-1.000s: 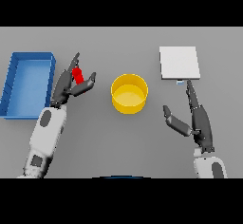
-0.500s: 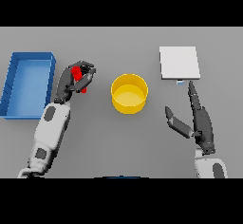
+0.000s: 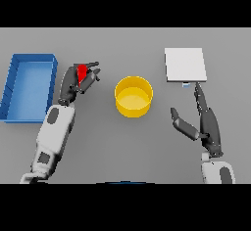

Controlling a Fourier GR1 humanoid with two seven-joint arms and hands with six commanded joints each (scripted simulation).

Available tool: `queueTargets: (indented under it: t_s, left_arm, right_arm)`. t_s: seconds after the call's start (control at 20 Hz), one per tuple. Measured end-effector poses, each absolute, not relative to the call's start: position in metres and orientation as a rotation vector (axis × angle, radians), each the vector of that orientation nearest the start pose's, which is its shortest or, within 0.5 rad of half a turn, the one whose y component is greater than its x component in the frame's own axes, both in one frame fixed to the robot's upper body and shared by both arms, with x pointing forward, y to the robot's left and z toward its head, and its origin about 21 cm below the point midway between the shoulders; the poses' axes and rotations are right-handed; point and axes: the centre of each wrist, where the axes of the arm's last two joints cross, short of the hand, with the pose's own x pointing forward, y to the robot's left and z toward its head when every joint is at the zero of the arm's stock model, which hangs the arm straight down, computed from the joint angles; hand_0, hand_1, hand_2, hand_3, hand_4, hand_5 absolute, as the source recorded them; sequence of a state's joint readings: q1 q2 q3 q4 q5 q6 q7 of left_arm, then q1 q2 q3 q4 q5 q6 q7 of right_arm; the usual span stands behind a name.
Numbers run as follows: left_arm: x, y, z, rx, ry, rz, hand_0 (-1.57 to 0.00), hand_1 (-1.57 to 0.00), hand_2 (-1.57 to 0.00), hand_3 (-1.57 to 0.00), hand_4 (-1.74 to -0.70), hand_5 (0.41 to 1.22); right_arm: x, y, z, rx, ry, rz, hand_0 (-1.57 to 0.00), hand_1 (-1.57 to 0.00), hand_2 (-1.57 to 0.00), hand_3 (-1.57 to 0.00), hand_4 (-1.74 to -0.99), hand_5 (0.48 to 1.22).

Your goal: Pick up the red beaker and tilt it to pour out 1 green nut into yellow bowl. Pick up the yellow bowl and place it on the metallic measuring scale.

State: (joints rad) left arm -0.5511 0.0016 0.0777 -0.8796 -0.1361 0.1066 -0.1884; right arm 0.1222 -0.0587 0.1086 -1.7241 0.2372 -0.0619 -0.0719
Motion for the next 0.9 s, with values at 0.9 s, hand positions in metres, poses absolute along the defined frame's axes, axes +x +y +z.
queueTargets:
  t_s: [0.9]
  left_arm:
    - [0.374,0.151,0.066,0.382,-1.573,-0.798,-1.57,-1.57,-1.57,-1.57,-1.74,1.128]
  right_arm:
    - [0.213,-0.223,0.009,-0.242,-1.675,0.272,0.00,0.00,0.00,0.00,-1.254,0.683]
